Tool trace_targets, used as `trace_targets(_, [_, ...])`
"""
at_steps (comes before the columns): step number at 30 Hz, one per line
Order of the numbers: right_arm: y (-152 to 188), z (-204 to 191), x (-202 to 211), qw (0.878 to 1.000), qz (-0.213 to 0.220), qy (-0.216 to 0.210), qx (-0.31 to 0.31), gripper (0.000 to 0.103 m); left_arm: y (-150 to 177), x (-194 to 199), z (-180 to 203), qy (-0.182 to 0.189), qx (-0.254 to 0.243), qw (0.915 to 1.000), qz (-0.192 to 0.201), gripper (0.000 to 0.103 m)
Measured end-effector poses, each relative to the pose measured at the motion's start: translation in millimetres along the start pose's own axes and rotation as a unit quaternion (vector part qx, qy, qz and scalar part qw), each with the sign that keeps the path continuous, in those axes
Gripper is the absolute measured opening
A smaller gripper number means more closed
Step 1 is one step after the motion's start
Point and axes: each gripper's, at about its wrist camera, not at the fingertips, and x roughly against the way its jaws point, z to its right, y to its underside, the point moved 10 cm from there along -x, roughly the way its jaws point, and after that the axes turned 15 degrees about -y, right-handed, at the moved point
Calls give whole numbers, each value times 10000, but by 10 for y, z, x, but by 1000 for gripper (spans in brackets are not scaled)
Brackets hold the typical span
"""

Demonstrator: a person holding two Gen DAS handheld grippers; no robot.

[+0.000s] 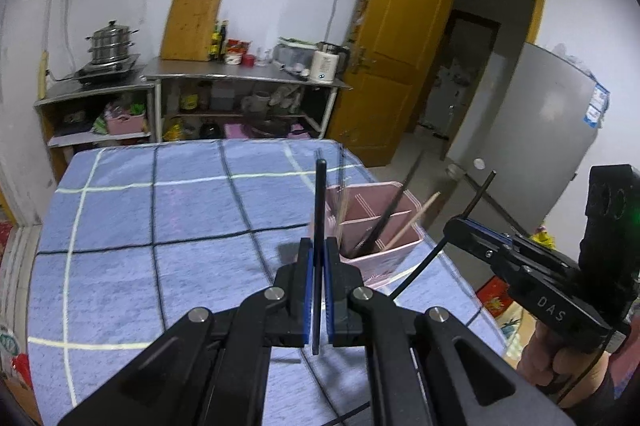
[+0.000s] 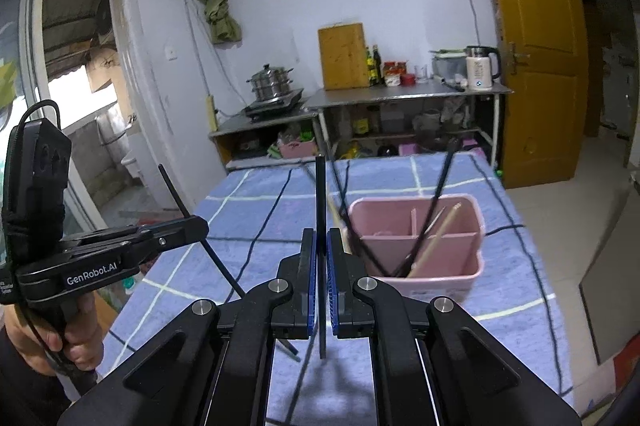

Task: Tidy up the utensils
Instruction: 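Carry the black chopstick in the left tool over the pink basket, then lower the black chopstick into the basket and open the left tool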

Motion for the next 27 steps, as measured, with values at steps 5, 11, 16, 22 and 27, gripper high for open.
trace_targets(5, [-259,76,203,9995,272,139,72,5,-287,77,255,250,-39,9995,199,5])
trace_targets(11, [-613,176,318,9977,616,243,117,5,-675,50,435,374,4,9983,437,5])
trace_targets(16, [-792,288,294,9961,804,349,119,5,-889,-61,519,355,-21,9978,567,5])
trace_targets(22, [-735,473,117,9962,755,433,40,5,-889,-295,595,272,-139,9979,579,5])
trace_targets(27, [-522,626,-105,9975,530,470,-51,5,-683,-571,587,238,-169,9990,332,5])
